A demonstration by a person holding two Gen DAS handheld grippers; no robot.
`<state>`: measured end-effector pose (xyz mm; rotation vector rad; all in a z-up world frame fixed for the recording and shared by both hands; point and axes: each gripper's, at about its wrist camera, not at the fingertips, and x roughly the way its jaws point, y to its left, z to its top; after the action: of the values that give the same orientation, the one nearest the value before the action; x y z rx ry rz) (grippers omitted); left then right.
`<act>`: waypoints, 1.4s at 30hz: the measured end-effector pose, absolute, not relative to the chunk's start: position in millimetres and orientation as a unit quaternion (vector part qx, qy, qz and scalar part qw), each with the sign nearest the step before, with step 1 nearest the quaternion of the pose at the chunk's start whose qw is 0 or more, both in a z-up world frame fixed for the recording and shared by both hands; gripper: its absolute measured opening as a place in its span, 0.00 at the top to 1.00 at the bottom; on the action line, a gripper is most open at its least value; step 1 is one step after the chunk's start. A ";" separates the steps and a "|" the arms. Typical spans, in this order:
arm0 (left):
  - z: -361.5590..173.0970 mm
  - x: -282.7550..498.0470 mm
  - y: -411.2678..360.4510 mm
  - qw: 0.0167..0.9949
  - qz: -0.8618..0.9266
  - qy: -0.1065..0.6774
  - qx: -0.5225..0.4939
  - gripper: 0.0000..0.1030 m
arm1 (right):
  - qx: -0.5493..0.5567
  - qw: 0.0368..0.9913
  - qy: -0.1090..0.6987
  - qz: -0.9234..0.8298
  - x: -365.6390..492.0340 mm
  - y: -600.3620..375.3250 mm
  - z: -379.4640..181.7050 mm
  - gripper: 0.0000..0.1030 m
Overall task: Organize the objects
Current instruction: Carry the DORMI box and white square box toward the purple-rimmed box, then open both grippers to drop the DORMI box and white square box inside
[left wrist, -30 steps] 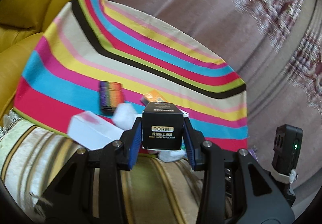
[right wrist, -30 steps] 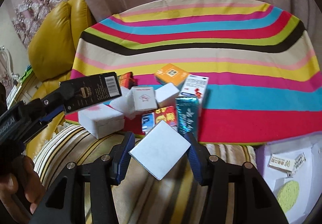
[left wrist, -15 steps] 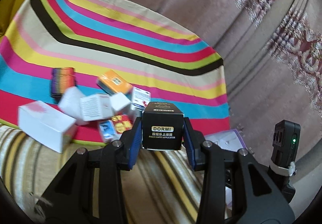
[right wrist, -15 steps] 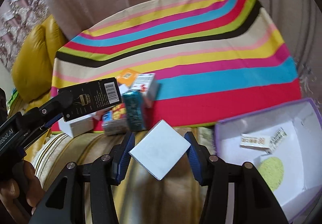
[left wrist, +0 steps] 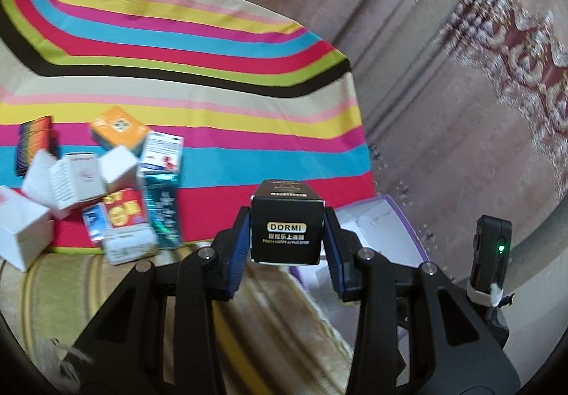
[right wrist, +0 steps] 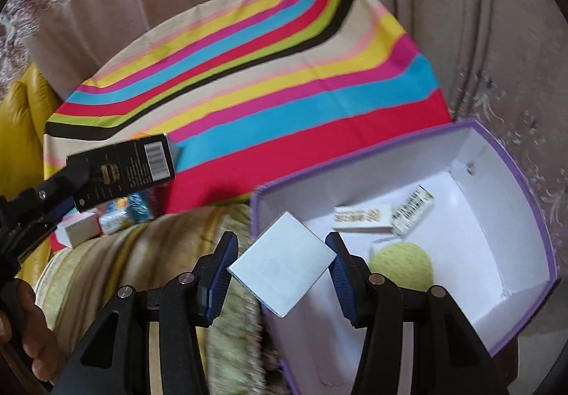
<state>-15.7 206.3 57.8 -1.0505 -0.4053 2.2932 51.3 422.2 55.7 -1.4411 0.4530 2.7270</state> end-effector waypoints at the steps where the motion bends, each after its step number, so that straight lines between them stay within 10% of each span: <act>1: 57.3 -15.8 211.4 0.294 0.857 -0.149 -0.395 0.58 | -0.465 0.018 0.147 0.873 54.1 427.0 53.1 0.49; 42: 44.3 -20.1 194.2 0.283 0.844 -0.188 -0.414 0.48 | -0.497 -0.024 0.119 0.859 48.9 385.4 55.9 0.27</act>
<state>-20.1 194.2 44.3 -1.1092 -0.5045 2.2601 48.9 385.4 55.9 -1.5851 0.3798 2.7413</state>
